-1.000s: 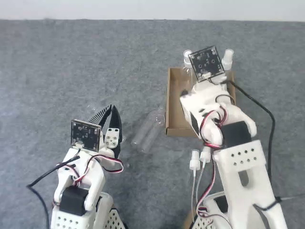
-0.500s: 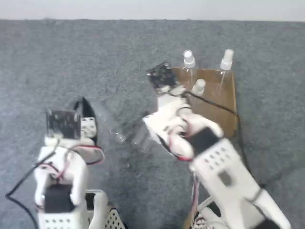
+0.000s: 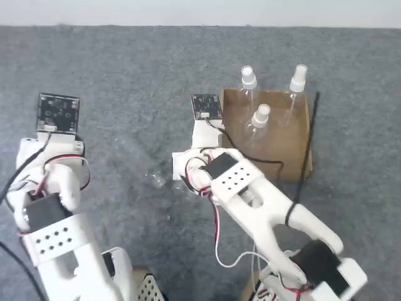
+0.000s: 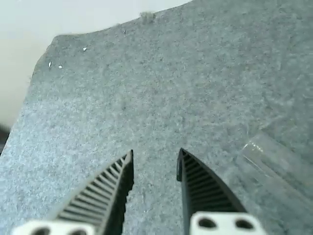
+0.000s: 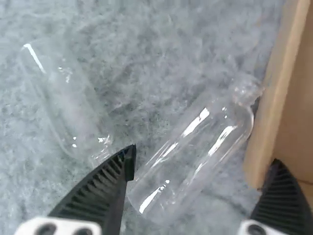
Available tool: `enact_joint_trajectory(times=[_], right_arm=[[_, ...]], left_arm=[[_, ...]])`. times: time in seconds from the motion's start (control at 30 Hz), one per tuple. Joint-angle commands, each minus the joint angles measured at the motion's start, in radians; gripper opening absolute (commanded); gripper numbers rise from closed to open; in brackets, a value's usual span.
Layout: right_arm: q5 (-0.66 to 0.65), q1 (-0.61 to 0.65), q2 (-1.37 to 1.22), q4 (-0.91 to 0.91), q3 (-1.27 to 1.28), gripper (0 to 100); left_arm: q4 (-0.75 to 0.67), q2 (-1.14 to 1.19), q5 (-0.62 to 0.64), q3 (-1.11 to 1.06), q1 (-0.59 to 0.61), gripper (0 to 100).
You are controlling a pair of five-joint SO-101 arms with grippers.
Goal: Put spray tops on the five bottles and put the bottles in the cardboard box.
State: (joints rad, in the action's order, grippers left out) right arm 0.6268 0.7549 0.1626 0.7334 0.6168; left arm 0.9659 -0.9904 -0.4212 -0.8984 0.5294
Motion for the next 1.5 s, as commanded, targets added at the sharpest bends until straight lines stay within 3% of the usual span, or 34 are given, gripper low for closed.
enact_joint_trajectory(times=[0.0,0.13,0.4,0.63,0.87,1.03,1.3,1.47], right_arm=[[0.097,0.024,-0.035,-0.033,-0.049,33.6],[0.144,0.019,-0.087,-0.077,-0.055,33.6],[0.137,0.070,-0.113,-0.084,-0.055,33.6],[0.133,0.038,-0.113,-0.082,-0.055,33.6],[0.051,0.004,-0.113,-0.090,-0.063,33.8],[0.035,-0.025,-0.113,0.005,-0.186,33.9],[0.051,-0.016,-0.116,0.332,-0.512,33.9],[0.221,0.048,-0.124,0.343,-0.482,33.9]], left_arm=[[-0.077,0.005,-0.011,-0.031,0.003,14],[-0.078,0.009,-0.011,-0.039,0.002,14],[-0.072,0.009,-0.012,-0.042,0.002,14],[-0.072,0.009,-0.012,-0.044,0.005,14],[-0.071,0.006,-0.017,-0.070,0.002,14],[-0.072,0.008,-0.066,-0.093,0.002,14],[-0.072,0.008,-0.069,-0.104,0.006,14],[-0.078,0.009,-0.069,-0.120,0.000,14]])
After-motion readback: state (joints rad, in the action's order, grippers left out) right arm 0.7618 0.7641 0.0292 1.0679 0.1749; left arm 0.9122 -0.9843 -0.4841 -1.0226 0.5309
